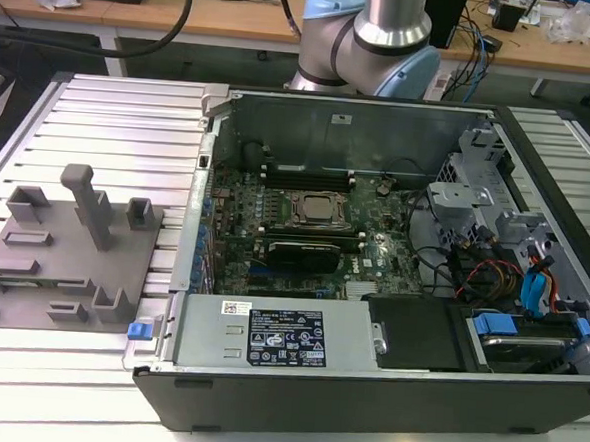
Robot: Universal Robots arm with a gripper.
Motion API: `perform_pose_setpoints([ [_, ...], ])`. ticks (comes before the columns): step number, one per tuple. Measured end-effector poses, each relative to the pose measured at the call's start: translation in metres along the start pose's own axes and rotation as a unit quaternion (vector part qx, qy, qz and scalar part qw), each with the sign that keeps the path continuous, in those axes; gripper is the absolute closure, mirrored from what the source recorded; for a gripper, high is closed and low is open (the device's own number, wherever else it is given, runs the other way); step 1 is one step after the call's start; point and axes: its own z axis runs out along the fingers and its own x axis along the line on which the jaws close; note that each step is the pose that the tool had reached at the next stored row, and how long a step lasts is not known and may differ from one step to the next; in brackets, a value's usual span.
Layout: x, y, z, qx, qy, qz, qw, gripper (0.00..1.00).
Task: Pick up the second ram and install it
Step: 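Reach for the second ram, then pick up the second ram and move it above second insertion slot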
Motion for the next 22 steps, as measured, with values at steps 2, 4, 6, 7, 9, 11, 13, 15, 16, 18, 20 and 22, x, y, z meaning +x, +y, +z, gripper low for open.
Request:
perform_pose_setpoints([
  [2,0.0,-0.0001,0.0,0.0,0.0,0.0,1.0,0.89],
  [4,0.0,-0.0001,0.0,0.0,0.0,0.0,1.0,0.89],
  [6,0.0,-0.0002,0.0,0.0,0.0,0.0,1.0,0.89],
  [7,0.0,-0.0002,0.0,0.0,0.0,-0.001,1.0,0.89],
  [9,0.0,-0.0002,0.0,-0.0001,0.0004,-0.008,1.0,0.89],
  [11,0.0,-0.0002,-0.0001,-0.0003,0.0007,-0.015,0.9999,0.89],
  [13,0.0,-0.0002,0.0,-0.0006,0.0011,-0.024,0.9997,0.89],
  [15,0.0,-0.0002,0.0,-0.0008,0.0017,-0.036,0.9993,0.89],
  [16,0.0,-0.0002,0.0,-0.0012,0.0023,-0.05,0.9987,0.89],
  [18,0.0,-0.0002,0.0,-0.0017,0.0032,-0.072,0.9974,0.89],
  [20,0.0,-0.0002,0.0,-0.0023,0.0045,-0.099,0.995,0.89],
  [22,0.0,-0.0002,0.0,-0.0028,0.0055,-0.121,0.9926,0.89],
])
